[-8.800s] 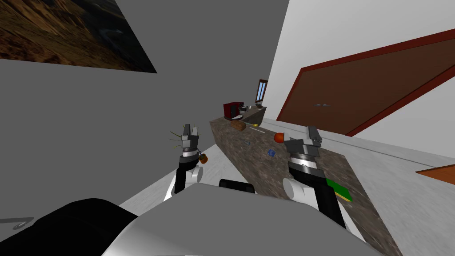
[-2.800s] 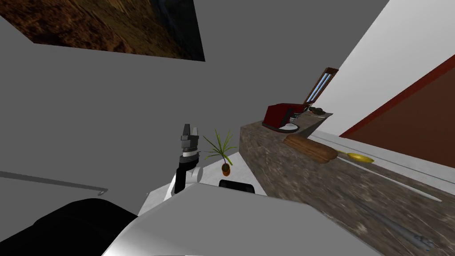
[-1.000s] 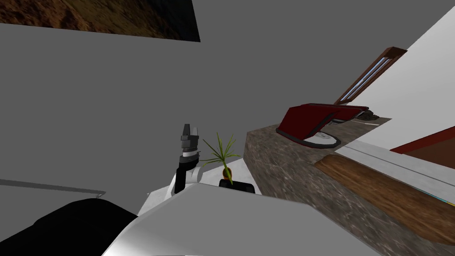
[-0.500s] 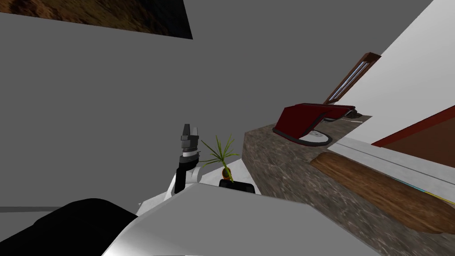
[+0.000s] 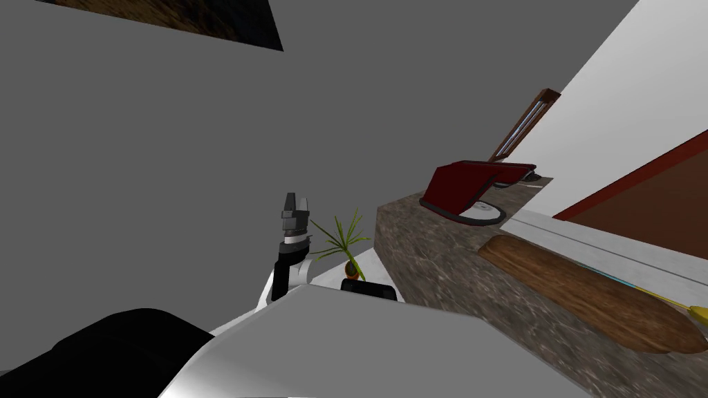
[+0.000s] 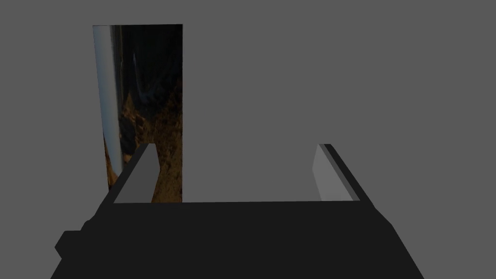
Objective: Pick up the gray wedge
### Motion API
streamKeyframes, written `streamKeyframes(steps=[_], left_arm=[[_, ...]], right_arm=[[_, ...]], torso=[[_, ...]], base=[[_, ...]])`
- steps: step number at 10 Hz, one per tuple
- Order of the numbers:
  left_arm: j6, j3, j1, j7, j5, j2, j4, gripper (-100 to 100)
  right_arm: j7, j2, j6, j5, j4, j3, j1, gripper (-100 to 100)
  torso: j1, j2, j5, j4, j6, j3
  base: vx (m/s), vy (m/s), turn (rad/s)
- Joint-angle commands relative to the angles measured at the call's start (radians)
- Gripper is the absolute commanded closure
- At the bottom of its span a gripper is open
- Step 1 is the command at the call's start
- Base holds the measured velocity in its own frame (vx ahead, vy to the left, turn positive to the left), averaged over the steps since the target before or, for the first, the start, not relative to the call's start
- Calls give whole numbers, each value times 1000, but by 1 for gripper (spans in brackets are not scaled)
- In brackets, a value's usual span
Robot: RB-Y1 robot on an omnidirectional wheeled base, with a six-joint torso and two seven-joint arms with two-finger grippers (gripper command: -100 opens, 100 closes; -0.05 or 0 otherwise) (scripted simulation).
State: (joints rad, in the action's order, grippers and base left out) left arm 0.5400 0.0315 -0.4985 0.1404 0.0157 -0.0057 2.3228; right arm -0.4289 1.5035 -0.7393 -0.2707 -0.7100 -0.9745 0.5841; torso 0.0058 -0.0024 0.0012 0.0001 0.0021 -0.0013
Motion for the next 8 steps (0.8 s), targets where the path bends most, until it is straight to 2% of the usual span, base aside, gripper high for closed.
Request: streamKeyframes(steps=[1,2,3,5,6,7,8], left_arm=[[0,0,0,0,0,0,0,0],[0,0,0,0,0,0,0,0],[0,0,0,0,0,0,0,0],[0,0,0,0,0,0,0,0],[0,0,0,0,0,0,0,0],[0,0,0,0,0,0,0,0],[0,0,0,0,0,0,0,0]], right_arm=[[-23,-10,-13,11,49,-50,-50,-100],[-23,-10,-13,11,49,-78,-79,-100],[-61,-40,-50,28,85,-110,-110,-100],[-61,-40,-50,28,132,-169,-170,-100],[-61,-40,-50,28,132,-170,-184,-100],[-100,-70,-87,44,181,-215,-224,-100],[-100,-70,-87,44,201,-243,-254,-100]], torso=[[0,0,0,0,0,0],[0,-1,0,0,-1,-1],[0,-1,0,0,-1,-1],[0,-1,-5,0,1,0],[-1,1,-5,1,0,1],[-3,2,-5,1,0,1],[-1,4,-6,1,2,3]], base=[[58,26,-157],[38,9,-30],[65,12,-183],[56,24,-69],[9,-11,33],[-16,27,-75],[13,13,-142]])
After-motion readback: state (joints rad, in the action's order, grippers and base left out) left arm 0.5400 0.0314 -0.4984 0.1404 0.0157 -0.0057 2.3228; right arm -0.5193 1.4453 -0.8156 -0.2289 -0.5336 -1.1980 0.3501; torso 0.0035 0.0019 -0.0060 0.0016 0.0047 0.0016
